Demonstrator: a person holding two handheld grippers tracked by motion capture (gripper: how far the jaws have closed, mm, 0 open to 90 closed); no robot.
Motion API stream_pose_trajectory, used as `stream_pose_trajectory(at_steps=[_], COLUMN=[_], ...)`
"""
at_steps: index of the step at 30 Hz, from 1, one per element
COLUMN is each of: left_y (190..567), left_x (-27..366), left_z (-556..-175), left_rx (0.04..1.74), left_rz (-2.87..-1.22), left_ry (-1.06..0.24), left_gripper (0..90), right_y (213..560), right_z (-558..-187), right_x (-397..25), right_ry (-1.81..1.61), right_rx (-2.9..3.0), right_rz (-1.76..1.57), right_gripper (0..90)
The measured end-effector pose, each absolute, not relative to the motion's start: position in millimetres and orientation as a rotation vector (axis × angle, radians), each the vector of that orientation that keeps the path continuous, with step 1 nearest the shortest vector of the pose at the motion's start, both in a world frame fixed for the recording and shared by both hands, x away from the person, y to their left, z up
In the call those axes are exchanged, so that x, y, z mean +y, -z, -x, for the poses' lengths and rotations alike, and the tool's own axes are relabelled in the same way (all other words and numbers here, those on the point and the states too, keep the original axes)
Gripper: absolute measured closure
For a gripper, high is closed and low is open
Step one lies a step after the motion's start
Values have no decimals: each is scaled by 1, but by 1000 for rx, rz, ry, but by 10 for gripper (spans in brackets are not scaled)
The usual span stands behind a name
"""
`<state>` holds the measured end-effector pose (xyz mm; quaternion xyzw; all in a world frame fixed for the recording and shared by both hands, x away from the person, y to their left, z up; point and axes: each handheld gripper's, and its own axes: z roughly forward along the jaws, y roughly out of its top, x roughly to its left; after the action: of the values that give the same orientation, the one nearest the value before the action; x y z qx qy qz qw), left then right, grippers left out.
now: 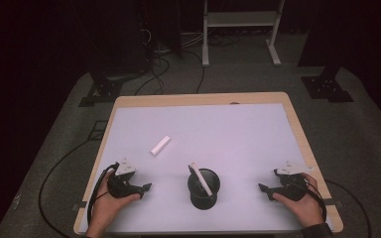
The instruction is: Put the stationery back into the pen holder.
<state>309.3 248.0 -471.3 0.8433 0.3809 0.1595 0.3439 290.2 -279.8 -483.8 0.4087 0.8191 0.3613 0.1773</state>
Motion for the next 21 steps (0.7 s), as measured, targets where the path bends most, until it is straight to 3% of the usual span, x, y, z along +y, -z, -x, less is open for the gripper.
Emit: stream_pose_trajectory(at_steps=[21], left_y=[444], left_x=[244], left_z=[-327], left_rx=[1031], left_rz=[-2170], left_ry=[-409], left_gripper=[346], right_y=[484], right_z=[-291], right_x=[-280], right_ry=[-1027], right_rx=[2319], right_rz=[-1166], right_gripper=[164])
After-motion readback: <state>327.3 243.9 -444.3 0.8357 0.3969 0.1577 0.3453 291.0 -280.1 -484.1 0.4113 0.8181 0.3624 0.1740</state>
